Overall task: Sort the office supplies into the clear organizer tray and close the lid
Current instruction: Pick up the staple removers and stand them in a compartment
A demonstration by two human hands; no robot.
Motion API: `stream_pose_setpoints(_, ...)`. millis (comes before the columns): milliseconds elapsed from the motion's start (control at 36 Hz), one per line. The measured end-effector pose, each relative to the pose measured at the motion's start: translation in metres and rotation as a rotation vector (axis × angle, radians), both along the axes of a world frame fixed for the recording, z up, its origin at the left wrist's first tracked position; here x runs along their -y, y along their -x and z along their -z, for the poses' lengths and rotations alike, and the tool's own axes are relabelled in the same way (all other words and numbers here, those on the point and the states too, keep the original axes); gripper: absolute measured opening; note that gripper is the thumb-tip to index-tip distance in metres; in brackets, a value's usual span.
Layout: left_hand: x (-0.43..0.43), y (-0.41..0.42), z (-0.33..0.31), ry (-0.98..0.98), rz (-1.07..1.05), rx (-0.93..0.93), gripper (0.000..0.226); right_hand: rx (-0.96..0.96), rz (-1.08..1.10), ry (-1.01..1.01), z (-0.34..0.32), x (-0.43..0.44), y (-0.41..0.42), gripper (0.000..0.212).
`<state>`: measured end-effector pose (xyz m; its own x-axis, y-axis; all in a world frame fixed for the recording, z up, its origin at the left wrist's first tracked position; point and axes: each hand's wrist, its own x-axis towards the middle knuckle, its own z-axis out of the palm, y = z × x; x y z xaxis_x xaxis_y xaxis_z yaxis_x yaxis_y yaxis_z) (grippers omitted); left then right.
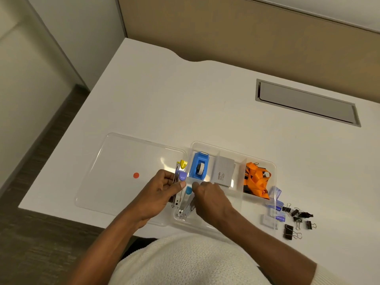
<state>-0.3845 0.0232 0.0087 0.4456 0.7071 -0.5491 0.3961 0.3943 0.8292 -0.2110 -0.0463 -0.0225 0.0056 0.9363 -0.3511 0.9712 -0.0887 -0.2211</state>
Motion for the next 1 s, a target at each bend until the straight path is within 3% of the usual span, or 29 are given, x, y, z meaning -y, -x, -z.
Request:
stream_pose_setpoints(389, -0.005, 0.011, 0.005, 0.011, -0.045, -0.033, 0.037, -0.154, 0.212, -0.108, 0.011, 0.02, 0.026, 0.054)
stream_pose_setpoints(751, -0.011, 0.005, 0.009, -0.004, -0.014, -0.025, 0.029, -0.12, 0.218, -0.058, 0.017, 0.018, 0.032, 0.067)
stream_pose_setpoints(1001, -0.009, 0.009, 0.014, -0.009, -0.004, -0.029, 0.036, -0.088, 0.207, -0.097, 0.017, 0.018, 0.03, 0.075)
